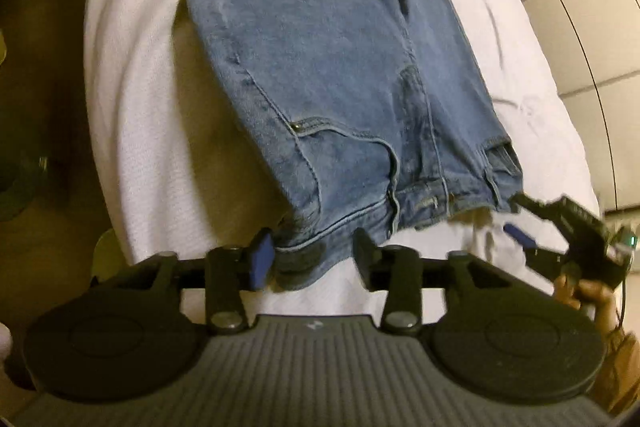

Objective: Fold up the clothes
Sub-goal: 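Lower the jeans onto the bed with both tools, laying them flat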

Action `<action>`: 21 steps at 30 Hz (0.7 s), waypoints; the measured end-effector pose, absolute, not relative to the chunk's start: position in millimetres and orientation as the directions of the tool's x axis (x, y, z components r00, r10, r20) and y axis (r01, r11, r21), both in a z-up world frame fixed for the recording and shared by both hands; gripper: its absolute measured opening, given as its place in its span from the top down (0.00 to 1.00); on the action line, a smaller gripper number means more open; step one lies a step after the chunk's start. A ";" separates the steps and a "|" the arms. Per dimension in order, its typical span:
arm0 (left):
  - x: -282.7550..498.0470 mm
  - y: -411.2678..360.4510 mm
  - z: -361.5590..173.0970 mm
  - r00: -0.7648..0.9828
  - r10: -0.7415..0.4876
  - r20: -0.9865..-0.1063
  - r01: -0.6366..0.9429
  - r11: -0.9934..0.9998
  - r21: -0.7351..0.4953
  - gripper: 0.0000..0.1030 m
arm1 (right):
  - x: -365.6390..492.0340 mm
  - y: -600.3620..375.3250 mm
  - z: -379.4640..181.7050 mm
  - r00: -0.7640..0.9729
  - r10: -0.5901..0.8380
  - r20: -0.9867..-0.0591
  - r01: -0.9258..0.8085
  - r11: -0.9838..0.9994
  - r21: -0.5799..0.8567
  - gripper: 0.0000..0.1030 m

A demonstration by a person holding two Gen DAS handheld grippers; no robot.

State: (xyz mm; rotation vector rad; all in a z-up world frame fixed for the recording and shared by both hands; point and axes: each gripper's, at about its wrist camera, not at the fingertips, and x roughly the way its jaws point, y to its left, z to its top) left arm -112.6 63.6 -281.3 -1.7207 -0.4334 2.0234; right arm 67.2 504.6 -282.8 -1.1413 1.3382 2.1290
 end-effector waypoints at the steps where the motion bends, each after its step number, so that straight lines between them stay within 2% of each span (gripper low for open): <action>1: -103.9 59.1 -274.1 -0.127 0.526 -0.841 -0.119 -0.850 -0.514 0.60 | 65.6 504.8 -291.0 -0.608 -0.109 -0.787 -0.665 -0.473 0.579 0.45; 5: -106.0 62.1 -289.9 -0.140 0.522 -0.841 -0.076 -0.853 -0.517 0.65 | 42.4 503.6 -318.6 -0.657 -0.146 -0.740 -0.629 -0.436 0.644 0.45; 7: -108.7 67.7 -301.3 -0.138 0.513 -0.847 -0.070 -0.858 -0.509 0.69 | 27.4 504.0 -318.5 -0.682 -0.130 -0.720 -0.606 -0.450 0.656 0.60; 8: -109.7 69.4 -301.0 -0.141 0.511 -0.848 -0.070 -0.860 -0.506 0.77 | 19.9 504.2 -318.4 -0.694 -0.123 -0.709 -0.595 -0.457 0.661 0.73; 9: -109.8 69.1 -296.8 -0.144 0.527 -0.838 -0.078 -0.850 -0.521 0.85 | 14.0 502.1 -313.6 -0.700 -0.107 -0.706 -0.586 -0.480 0.653 0.77; 11: -106.8 67.0 -278.9 -0.155 0.595 -0.788 -0.117 -0.803 -0.584 0.89 | 10.8 485.4 -278.9 -0.683 -0.024 -0.730 -0.575 -0.599 0.558 0.80; 15: -91.3 59.1 -242.7 -0.169 0.708 -0.685 -0.176 -0.706 -0.686 0.89 | 4.3 452.1 -209.5 -0.659 0.148 -0.737 -0.533 -0.784 0.318 0.81; 17: -87.0 60.6 -253.6 -0.138 0.676 -0.723 -0.151 -0.736 -0.660 0.88 | 1.5 439.6 -182.6 -0.637 0.220 -0.739 -0.524 -0.826 0.206 0.79; 20: -84.7 63.1 -297.0 -0.038 0.543 -0.839 -0.021 -0.840 -0.543 0.86 | 8.5 468.1 -241.0 -0.475 0.113 -0.872 -0.682 -0.674 0.284 0.61; 21: -83.0 60.5 -302.8 -0.018 0.527 -0.850 0.000 -0.850 -0.527 0.84 | 15.4 479.0 -263.7 -0.428 0.056 -0.902 -0.729 -0.611 0.308 0.63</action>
